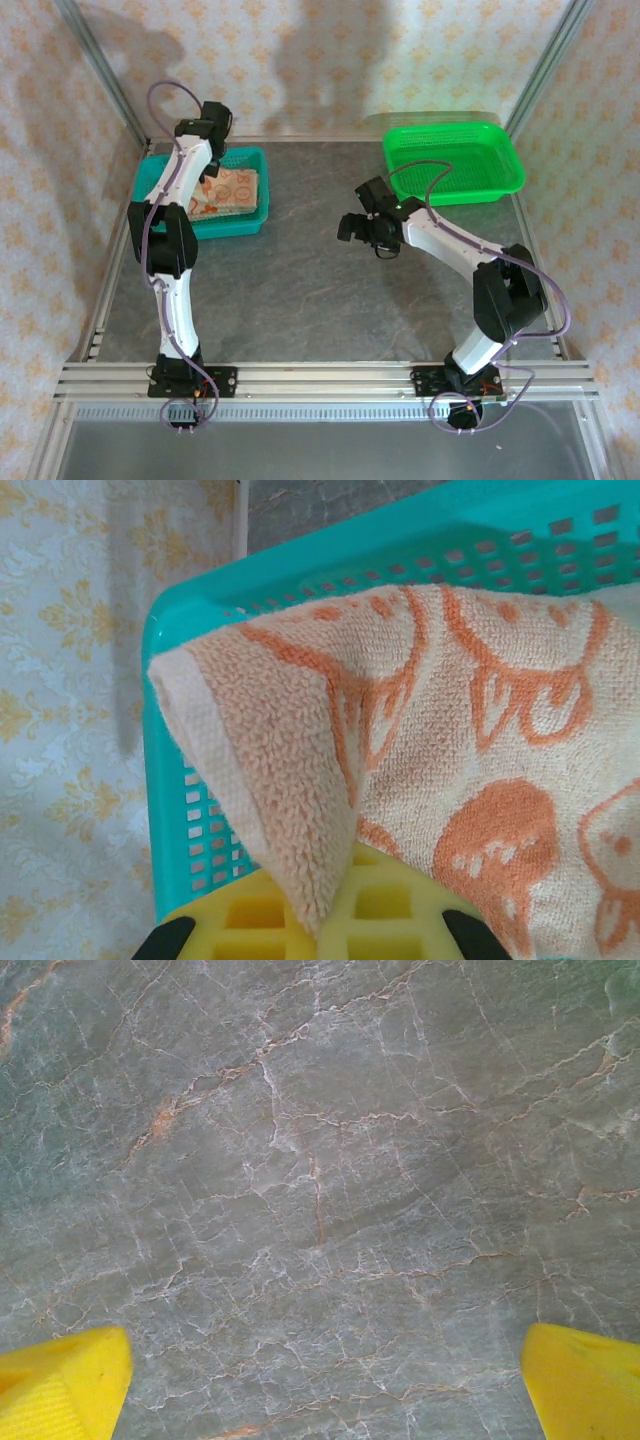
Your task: Fold and stack the towels
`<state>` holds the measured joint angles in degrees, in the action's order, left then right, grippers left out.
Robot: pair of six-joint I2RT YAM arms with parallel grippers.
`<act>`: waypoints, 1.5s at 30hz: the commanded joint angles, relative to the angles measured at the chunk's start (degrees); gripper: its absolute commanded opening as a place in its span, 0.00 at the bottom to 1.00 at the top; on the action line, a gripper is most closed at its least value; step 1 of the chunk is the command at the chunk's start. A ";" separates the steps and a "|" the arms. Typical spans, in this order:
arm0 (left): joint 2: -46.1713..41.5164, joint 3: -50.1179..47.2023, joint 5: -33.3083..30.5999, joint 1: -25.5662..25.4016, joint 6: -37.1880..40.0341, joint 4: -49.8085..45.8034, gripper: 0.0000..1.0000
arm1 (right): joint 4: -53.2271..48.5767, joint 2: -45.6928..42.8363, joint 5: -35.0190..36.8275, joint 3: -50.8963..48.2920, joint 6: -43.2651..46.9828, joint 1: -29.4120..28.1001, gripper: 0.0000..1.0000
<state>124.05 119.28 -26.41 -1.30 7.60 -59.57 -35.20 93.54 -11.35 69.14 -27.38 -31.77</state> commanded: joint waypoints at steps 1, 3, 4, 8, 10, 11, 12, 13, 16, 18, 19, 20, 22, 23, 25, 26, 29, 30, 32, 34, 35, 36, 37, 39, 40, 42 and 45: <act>0.14 -0.90 -1.86 0.60 0.67 0.59 0.00 | -1.44 0.52 0.98 1.27 0.49 0.21 0.99; 0.38 -0.90 -1.74 0.69 0.65 0.71 0.00 | -1.27 0.56 0.85 1.17 0.36 0.21 0.99; 0.71 -0.73 -1.88 0.69 0.58 0.73 0.00 | -1.26 0.56 0.73 1.17 0.39 0.20 0.99; 2.21 -0.04 -1.37 0.77 0.06 0.21 0.00 | -1.27 0.33 0.76 0.95 0.20 0.15 0.99; 3.20 0.08 -1.77 0.77 -0.14 -0.30 0.00 | -1.32 0.01 1.05 0.81 0.17 0.21 0.99; 3.54 0.07 -1.98 0.78 -0.46 -0.46 0.08 | -1.34 -0.19 1.10 0.73 0.10 0.21 0.99; 3.82 0.16 -2.17 0.86 -0.84 -0.75 0.29 | -1.36 -0.43 1.18 0.56 -0.04 0.21 0.99; 3.99 0.21 -2.53 0.91 -1.31 -0.86 0.47 | -1.36 -0.70 1.32 0.39 -0.09 0.22 0.99; 3.76 0.93 -2.96 0.87 -2.42 -1.51 0.54 | -1.56 -1.25 1.70 0.16 -0.45 0.20 0.99; 3.13 1.79 -3.42 0.90 -3.69 -2.20 0.74 | -1.95 -1.63 2.41 0.10 -0.59 0.17 0.99; 2.52 2.15 -3.61 0.86 -4.41 -2.56 0.86 | -2.11 -1.85 2.79 0.16 -0.49 0.22 0.99; 2.01 2.39 -3.60 0.86 -5.05 -2.90 0.91 | -2.25 -2.12 3.31 0.24 -0.52 0.21 0.99; 0.39 2.55 -2.26 0.86 -7.14 -3.92 0.97 | -2.83 -2.70 4.57 0.46 -0.45 0.25 0.99; -0.44 2.33 -1.18 0.91 -7.99 -4.27 0.99 | -3.06 -2.89 5.04 0.54 -0.45 0.25 0.99; -3.12 1.10 1.32 0.86 -10.79 -4.78 1.00 | -3.53 -3.68 6.13 0.72 -0.41 0.44 0.99; -4.45 0.12 3.38 0.86 -12.03 -4.72 1.00 | -3.62 -4.05 6.79 0.60 -0.46 0.48 0.99; -10.35 -5.25 9.46 0.91 -15.97 -2.50 1.00 | -3.98 -5.65 9.49 0.12 -0.41 0.89 0.99; -13.02 -8.10 11.07 0.79 -17.31 -1.09 1.00 | -4.23 -6.25 10.34 0.04 -0.36 1.11 0.99; -19.02 -14.25 14.17 0.77 -18.56 2.93 1.00 | -4.84 -7.32 12.19 0.02 0.02 1.60 0.99; -25.05 -21.10 16.73 0.78 -20.21 6.80 1.00 | -5.68 -8.99 15.18 -0.07 0.43 2.01 0.99; -27.66 -23.88 17.71 0.86 -20.80 8.33 1.00 | -5.86 -9.95 16.90 -0.23 0.46 2.17 0.99; -30.80 -27.22 18.67 0.77 -21.71 10.05 1.00 | -5.84 -11.14 18.50 -0.59 0.62 2.40 0.99; -34.09 -30.78 19.80 0.77 -22.77 11.77 1.00 | -5.63 -12.72 20.55 -1.25 0.84 2.66 0.99; -40.26 -37.72 21.81 0.60 -24.43 14.90 1.00 | -4.10 -15.98 24.38 -3.47 1.44 3.12 0.99; -43.68 -41.55 21.69 0.25 -25.47 16.39 1.00 | -2.69 -18.17 26.73 -5.10 2.24 3.33 0.99; -49.74 -48.71 20.52 -0.74 -26.71 18.67 1.00 | 1.08 -21.83 30.69 -8.82 4.97 3.81 0.99; -59.01 -59.73 14.30 -2.93 -28.76 22.35 1.00 | 10.09 -27.70 36.04 -17.60 11.22 3.97 0.99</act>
<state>70.63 65.91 -8.10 -2.57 -17.34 -42.72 -32.40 68.82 15.14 56.82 -22.06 -28.05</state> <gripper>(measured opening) 0.998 0.993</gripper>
